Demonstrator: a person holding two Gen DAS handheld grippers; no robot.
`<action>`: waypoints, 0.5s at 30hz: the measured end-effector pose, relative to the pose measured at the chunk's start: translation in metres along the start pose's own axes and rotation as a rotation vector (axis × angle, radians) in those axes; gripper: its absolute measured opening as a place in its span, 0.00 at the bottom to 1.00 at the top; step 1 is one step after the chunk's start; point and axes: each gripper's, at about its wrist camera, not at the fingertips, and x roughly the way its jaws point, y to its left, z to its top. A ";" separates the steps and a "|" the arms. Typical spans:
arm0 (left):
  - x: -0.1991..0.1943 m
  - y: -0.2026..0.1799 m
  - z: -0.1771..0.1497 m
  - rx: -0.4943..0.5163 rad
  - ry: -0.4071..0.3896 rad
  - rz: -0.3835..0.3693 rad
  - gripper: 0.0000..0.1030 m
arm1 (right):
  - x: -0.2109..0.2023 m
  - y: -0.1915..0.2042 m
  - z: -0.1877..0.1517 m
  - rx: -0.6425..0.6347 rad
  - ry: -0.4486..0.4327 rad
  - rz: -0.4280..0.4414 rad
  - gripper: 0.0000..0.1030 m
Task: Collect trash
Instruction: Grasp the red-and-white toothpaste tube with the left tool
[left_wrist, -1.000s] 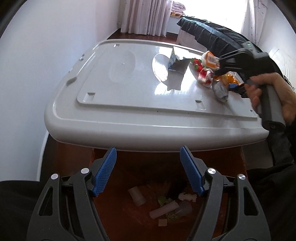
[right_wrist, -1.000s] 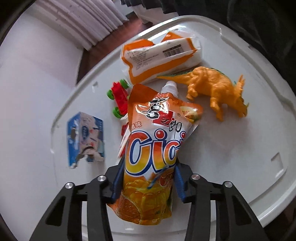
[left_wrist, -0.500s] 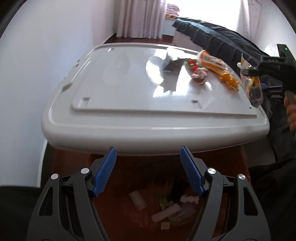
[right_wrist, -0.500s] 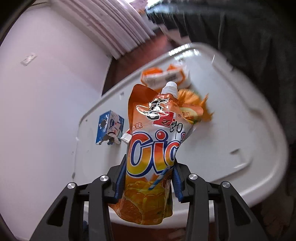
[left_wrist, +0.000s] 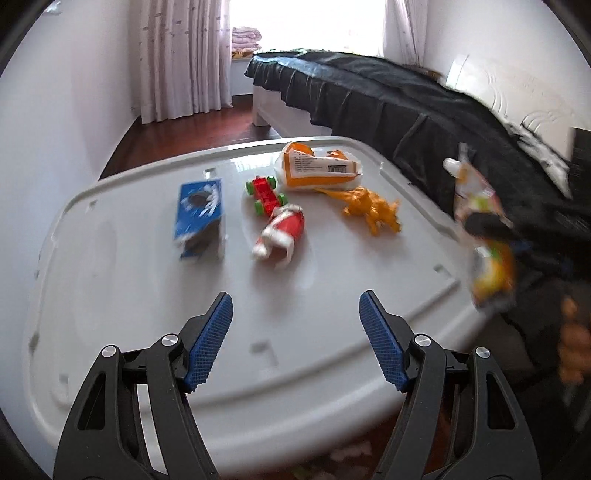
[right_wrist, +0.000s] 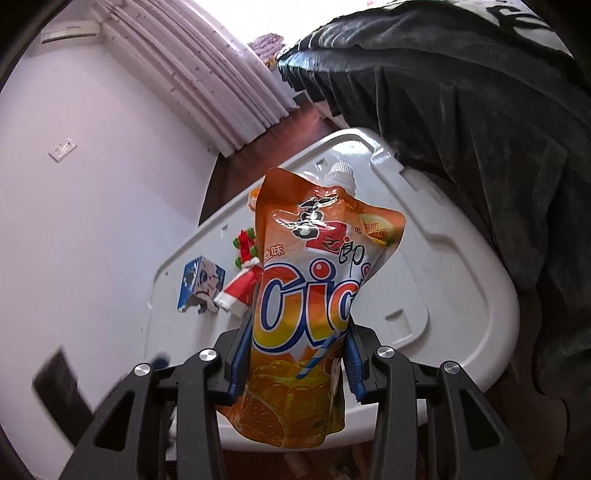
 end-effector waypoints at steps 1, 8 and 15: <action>0.008 0.000 0.005 0.004 0.010 0.004 0.68 | 0.000 0.001 -0.001 -0.008 0.002 -0.002 0.40; 0.068 -0.008 0.034 0.088 0.056 0.074 0.68 | -0.010 0.009 -0.002 -0.038 -0.021 0.019 0.41; 0.128 -0.009 0.052 0.130 0.145 0.172 0.58 | -0.008 0.010 0.000 -0.042 -0.021 0.025 0.41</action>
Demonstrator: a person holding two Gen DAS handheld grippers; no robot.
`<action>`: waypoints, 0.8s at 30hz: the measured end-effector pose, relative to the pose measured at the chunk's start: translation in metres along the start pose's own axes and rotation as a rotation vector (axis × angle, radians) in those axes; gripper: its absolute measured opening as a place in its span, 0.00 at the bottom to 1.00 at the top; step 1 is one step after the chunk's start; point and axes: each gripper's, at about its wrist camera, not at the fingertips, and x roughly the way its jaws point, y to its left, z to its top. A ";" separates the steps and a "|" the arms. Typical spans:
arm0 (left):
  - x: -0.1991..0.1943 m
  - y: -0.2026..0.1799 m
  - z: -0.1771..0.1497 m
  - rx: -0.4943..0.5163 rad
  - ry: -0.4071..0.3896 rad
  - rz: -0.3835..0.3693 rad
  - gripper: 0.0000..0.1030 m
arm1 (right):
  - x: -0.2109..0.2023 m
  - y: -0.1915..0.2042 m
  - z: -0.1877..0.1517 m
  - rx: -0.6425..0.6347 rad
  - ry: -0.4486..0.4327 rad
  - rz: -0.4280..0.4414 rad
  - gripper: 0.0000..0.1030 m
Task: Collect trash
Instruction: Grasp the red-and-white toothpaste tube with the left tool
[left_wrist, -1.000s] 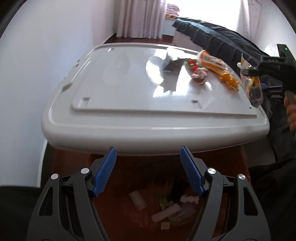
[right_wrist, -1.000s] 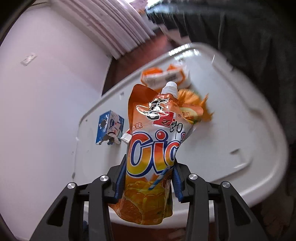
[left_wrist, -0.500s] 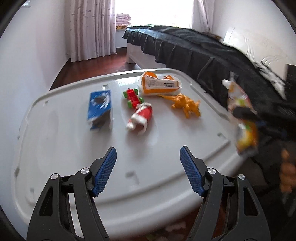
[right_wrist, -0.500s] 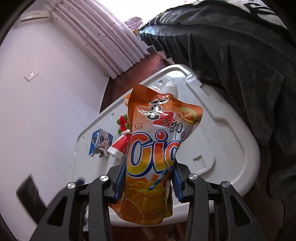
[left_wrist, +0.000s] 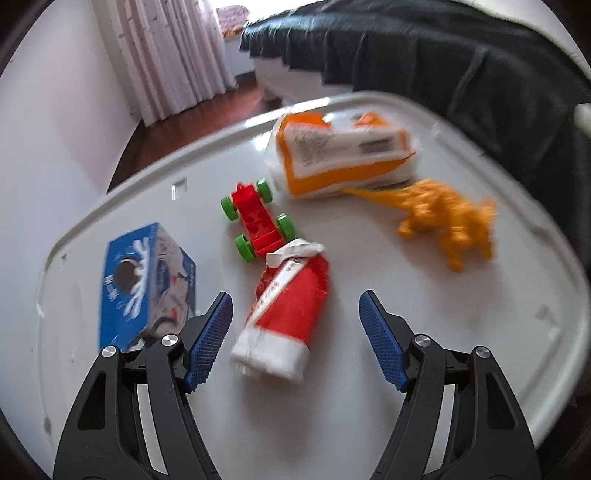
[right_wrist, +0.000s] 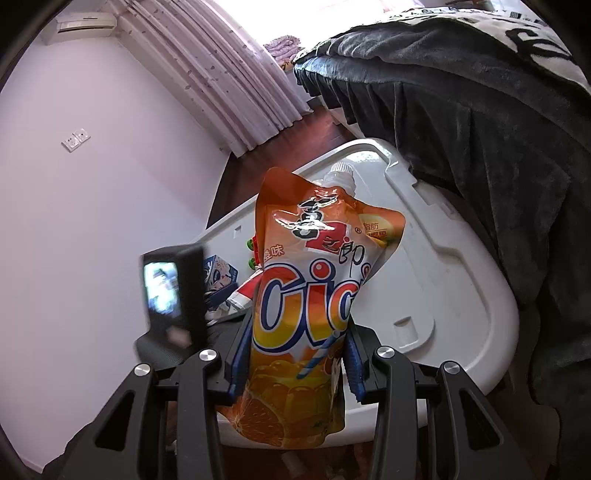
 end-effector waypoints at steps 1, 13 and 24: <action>0.004 0.001 0.001 -0.010 -0.004 -0.028 0.40 | 0.000 -0.001 0.000 0.003 0.001 -0.001 0.41; -0.027 -0.007 -0.021 -0.015 -0.041 0.045 0.22 | 0.008 0.001 0.000 0.003 0.018 -0.027 0.41; -0.124 0.021 -0.066 -0.074 -0.105 0.103 0.22 | 0.019 0.013 -0.010 -0.054 0.033 -0.074 0.41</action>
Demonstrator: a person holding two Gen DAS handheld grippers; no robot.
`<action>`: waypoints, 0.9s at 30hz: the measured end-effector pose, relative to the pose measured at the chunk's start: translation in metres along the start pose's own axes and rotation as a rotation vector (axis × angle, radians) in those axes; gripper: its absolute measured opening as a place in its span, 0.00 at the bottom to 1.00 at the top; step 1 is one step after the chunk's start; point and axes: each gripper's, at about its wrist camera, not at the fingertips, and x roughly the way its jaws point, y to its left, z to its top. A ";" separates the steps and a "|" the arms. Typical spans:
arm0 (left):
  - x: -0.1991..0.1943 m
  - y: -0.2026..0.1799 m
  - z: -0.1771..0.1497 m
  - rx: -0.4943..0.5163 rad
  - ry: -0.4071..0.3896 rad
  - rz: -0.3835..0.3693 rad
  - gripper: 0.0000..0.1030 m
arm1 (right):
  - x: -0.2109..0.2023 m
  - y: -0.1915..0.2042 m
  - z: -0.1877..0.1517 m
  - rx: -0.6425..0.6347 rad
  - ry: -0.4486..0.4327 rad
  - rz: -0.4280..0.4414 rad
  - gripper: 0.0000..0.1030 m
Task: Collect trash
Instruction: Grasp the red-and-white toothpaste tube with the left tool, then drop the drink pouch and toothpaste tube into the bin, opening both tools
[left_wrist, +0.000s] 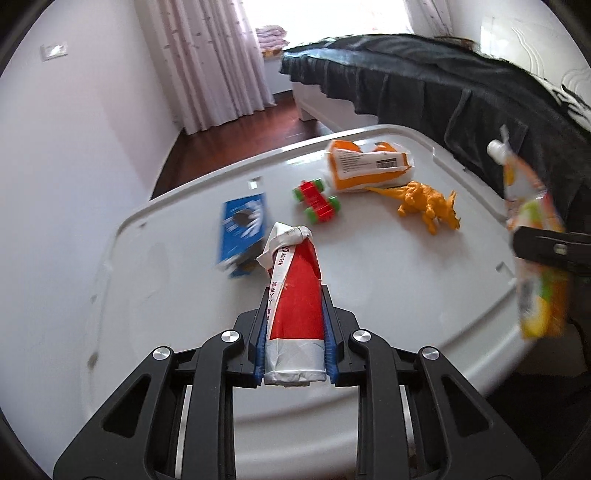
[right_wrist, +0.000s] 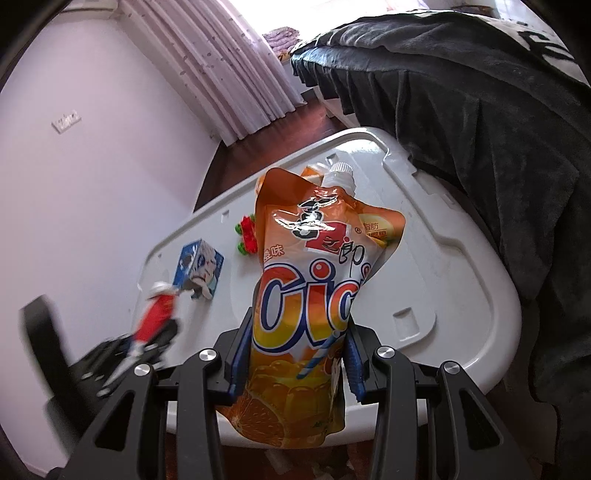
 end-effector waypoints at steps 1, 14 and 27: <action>-0.011 0.006 -0.007 -0.007 -0.004 0.010 0.22 | 0.001 0.002 -0.003 -0.014 0.002 -0.004 0.41; -0.095 0.053 -0.120 -0.097 0.016 -0.007 0.22 | -0.022 0.056 -0.108 -0.313 -0.047 -0.023 0.41; -0.051 0.056 -0.219 -0.246 0.307 -0.104 0.22 | -0.003 0.076 -0.206 -0.439 0.181 -0.044 0.41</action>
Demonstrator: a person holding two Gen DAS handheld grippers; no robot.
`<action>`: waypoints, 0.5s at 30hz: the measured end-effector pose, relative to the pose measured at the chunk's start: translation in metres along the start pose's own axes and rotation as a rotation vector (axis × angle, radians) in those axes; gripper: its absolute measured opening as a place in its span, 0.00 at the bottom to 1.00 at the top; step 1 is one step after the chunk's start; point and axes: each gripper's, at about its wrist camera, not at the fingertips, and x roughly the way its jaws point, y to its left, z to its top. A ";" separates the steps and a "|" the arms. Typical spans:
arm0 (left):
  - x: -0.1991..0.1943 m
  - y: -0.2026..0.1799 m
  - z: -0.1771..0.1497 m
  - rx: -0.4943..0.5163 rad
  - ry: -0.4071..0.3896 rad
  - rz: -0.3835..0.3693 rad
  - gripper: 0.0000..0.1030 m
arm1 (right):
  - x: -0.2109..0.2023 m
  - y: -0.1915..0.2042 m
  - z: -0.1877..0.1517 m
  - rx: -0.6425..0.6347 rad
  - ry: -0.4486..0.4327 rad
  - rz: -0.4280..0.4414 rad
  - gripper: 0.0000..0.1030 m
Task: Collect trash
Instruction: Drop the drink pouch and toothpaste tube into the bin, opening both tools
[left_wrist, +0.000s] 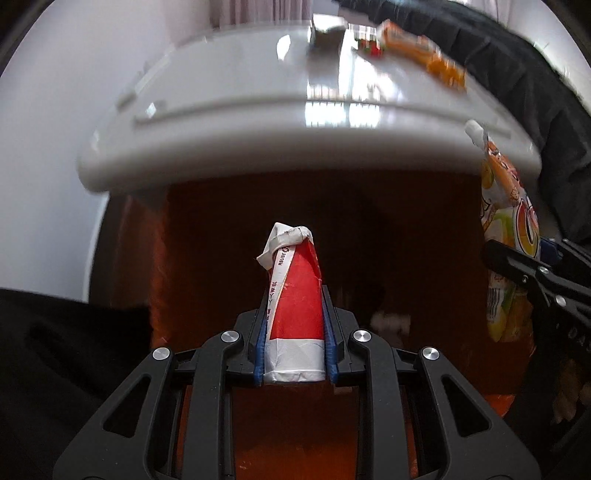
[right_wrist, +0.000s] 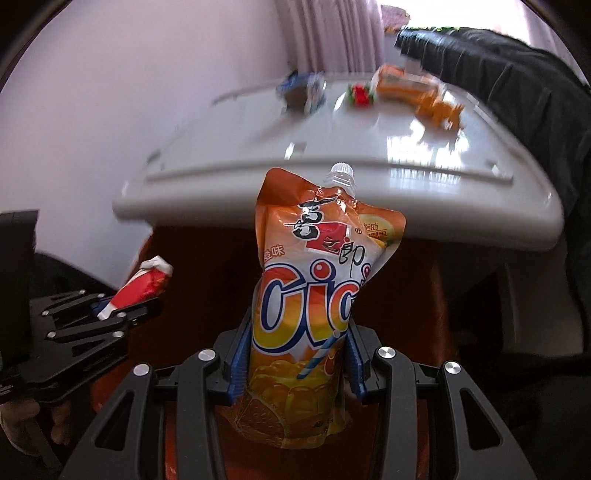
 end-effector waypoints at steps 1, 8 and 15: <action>0.006 -0.002 -0.002 0.008 0.020 0.007 0.22 | 0.004 0.002 -0.003 -0.010 0.015 -0.010 0.41; 0.021 -0.002 -0.003 0.007 0.069 0.029 0.22 | 0.024 -0.004 -0.010 0.013 0.114 -0.048 0.41; 0.028 -0.007 -0.003 0.023 0.107 0.050 0.48 | 0.037 -0.005 -0.005 0.018 0.168 -0.041 0.58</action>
